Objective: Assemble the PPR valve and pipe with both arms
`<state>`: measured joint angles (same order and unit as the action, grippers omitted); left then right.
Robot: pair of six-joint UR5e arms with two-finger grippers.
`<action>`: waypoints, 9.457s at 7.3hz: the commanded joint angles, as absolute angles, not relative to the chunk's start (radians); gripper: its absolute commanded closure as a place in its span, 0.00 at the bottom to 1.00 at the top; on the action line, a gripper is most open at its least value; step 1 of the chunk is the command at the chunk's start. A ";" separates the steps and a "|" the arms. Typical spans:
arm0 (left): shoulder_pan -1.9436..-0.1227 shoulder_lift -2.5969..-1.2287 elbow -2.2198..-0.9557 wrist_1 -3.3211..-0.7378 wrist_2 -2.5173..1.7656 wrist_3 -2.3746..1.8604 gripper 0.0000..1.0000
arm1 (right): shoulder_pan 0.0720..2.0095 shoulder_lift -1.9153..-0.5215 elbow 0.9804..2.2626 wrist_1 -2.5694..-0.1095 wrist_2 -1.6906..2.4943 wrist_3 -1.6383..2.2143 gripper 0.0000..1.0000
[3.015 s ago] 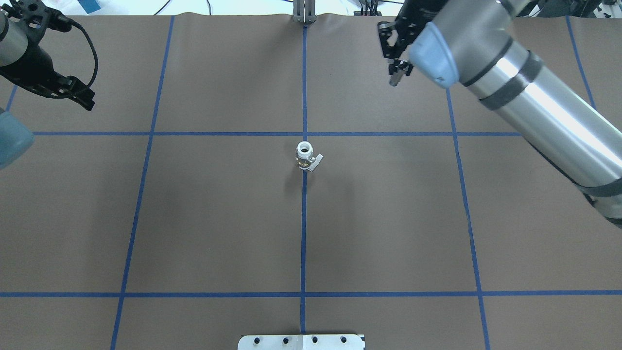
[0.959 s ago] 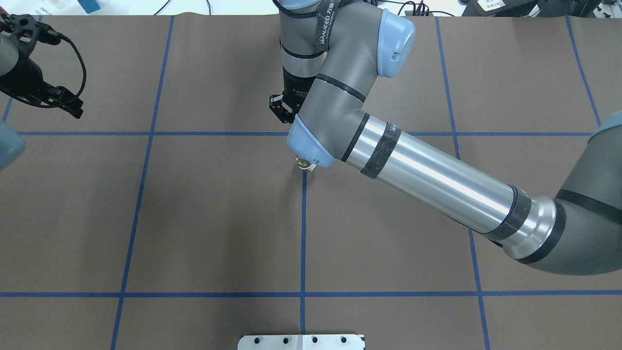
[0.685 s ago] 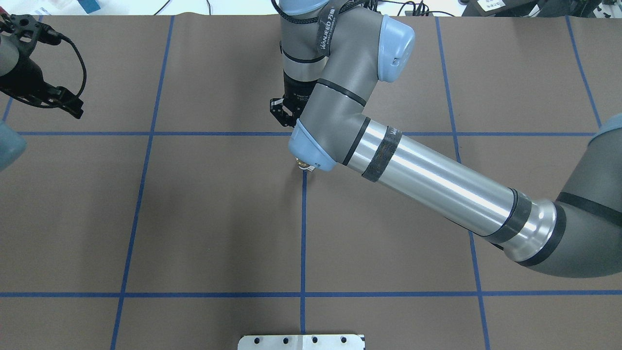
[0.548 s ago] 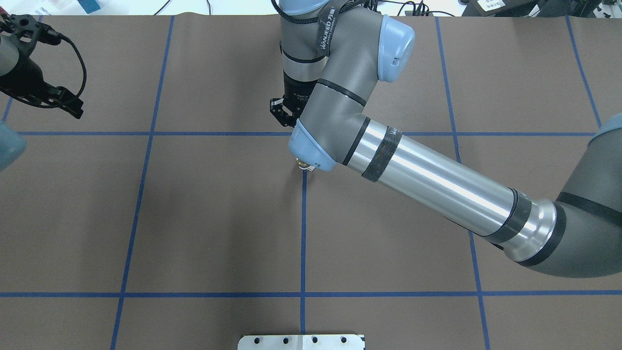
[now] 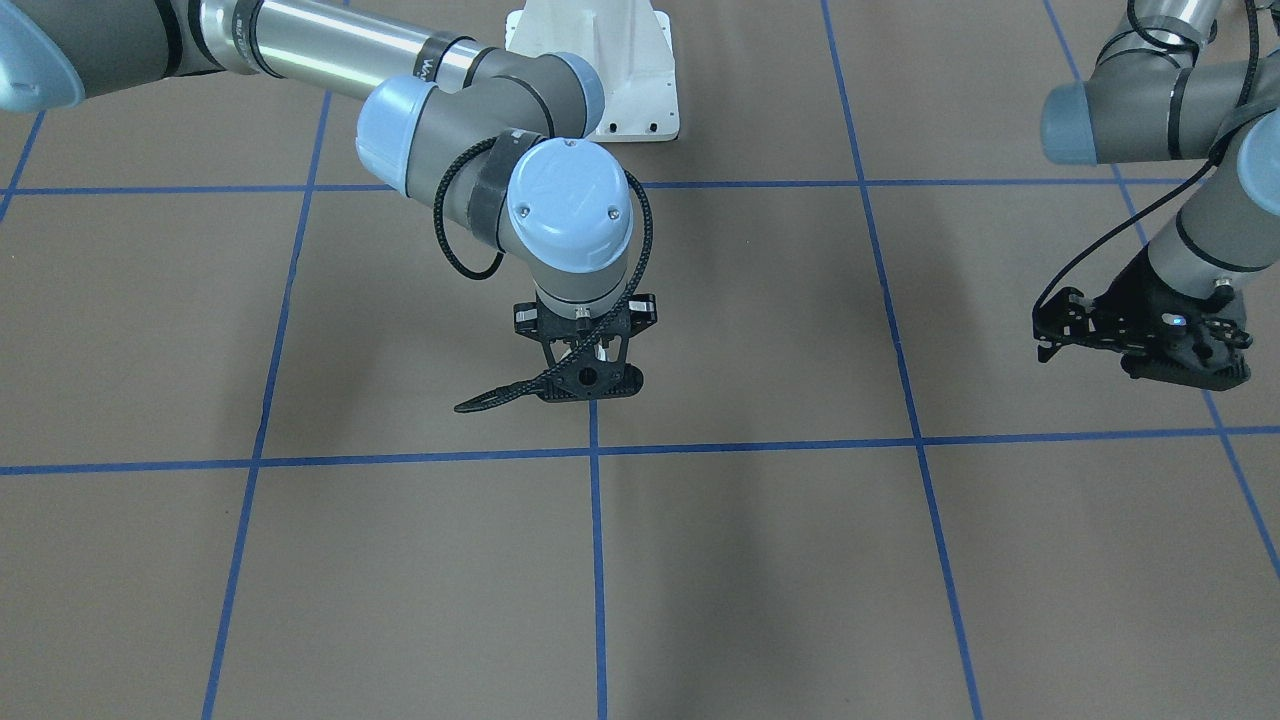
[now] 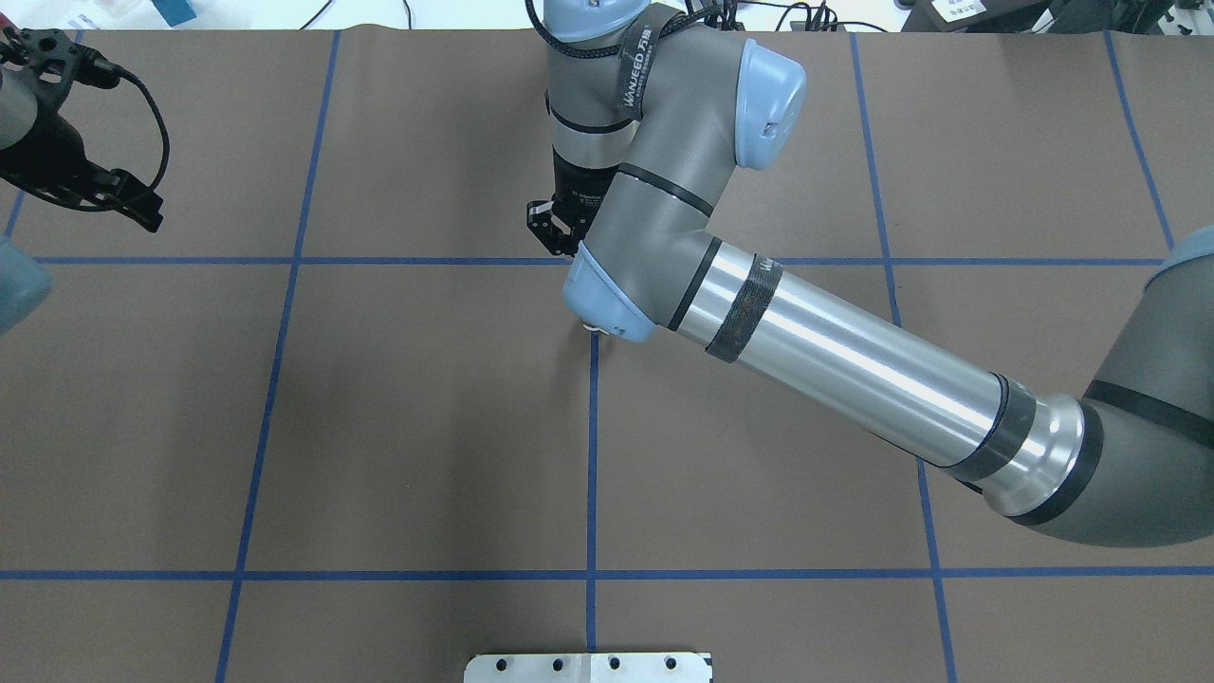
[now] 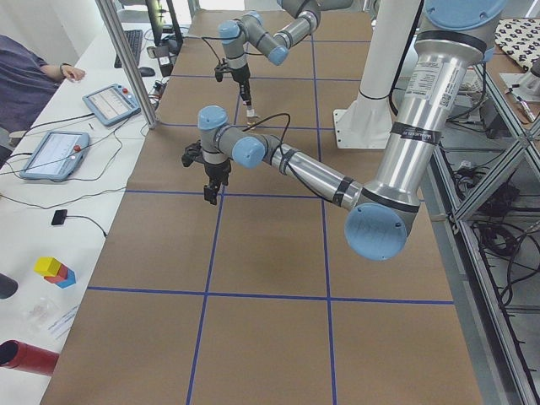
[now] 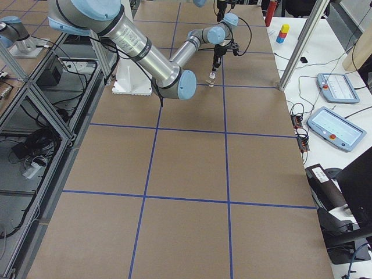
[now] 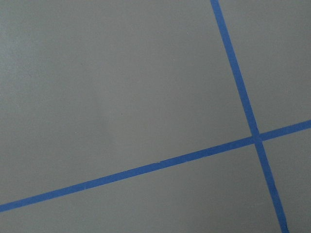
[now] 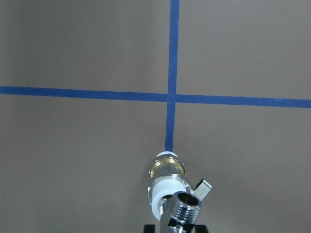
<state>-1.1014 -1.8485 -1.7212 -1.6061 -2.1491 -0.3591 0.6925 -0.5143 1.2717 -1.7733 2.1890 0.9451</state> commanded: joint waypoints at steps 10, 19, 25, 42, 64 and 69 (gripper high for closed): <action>-1.101 -1.850 -1.724 -1.606 -2.149 -0.362 0.00 | 0.681 -0.534 1.270 -1.727 2.187 0.948 1.00; -1.101 -1.850 -1.724 -1.606 -2.149 -0.364 0.00 | 0.678 -0.543 1.270 -1.724 2.187 0.950 1.00; -1.101 -1.850 -1.724 -1.606 -2.149 -0.364 0.00 | 0.676 -0.548 1.270 -1.724 2.186 0.954 0.91; -1.106 -1.847 -1.732 -1.606 -2.149 -0.351 0.00 | 0.774 -0.543 1.443 -1.769 2.148 1.039 0.01; -1.525 -1.628 -1.577 -1.605 -2.318 0.060 0.00 | 1.520 -1.523 1.598 -1.738 2.325 -0.040 0.01; -1.526 -1.628 -1.578 -1.605 -2.318 0.060 0.00 | 1.601 -1.546 1.612 -1.736 2.353 -0.040 0.01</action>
<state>-1.5260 -1.6275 -1.5784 -1.6045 -2.3178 0.0598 1.5974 -1.5502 1.6046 -1.7376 2.3518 -0.0414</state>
